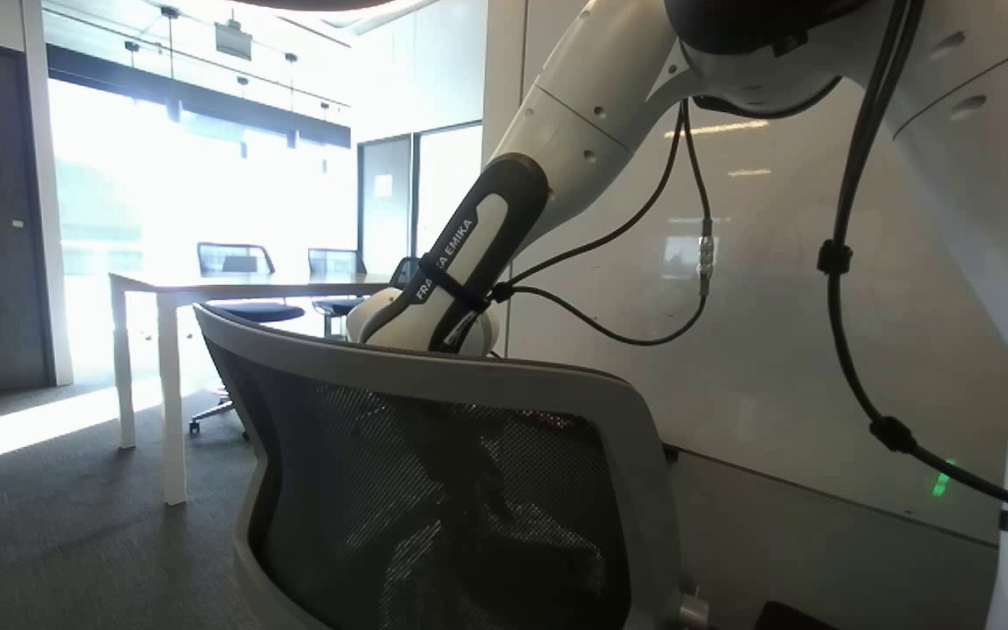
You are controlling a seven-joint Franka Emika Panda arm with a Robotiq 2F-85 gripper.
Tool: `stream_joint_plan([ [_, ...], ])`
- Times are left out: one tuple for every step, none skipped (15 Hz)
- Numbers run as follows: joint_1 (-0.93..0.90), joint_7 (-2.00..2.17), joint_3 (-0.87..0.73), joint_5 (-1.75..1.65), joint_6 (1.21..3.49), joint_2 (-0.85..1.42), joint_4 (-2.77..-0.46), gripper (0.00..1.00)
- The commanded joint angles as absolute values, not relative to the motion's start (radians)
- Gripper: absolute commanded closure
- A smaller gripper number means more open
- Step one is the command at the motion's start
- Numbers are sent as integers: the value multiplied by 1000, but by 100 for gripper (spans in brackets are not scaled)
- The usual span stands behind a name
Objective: Put the clothing on the chair's backrest
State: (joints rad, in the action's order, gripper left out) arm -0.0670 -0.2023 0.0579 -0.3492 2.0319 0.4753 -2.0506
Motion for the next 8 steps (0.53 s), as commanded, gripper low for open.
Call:
stream_joint_plan([
  [-57, -273, 77, -322, 2034, 462, -2050, 0],
  [-51, -303, 84, -307, 2029, 467, -2046, 0],
  [-48, -335, 90, -305, 2037, 465, -2052, 0],
  [-47, -365, 93, -318, 2062, 459, -2065, 0],
  [-57, -373, 84, -358, 2080, 466, -2067, 0],
  [-57, -391, 81, -372, 2083, 474, -2064, 0],
  [-58, -409, 76, -396, 2092, 480, -2067, 0],
  [-56, -423, 70, -418, 2105, 486, -2071, 0],
])
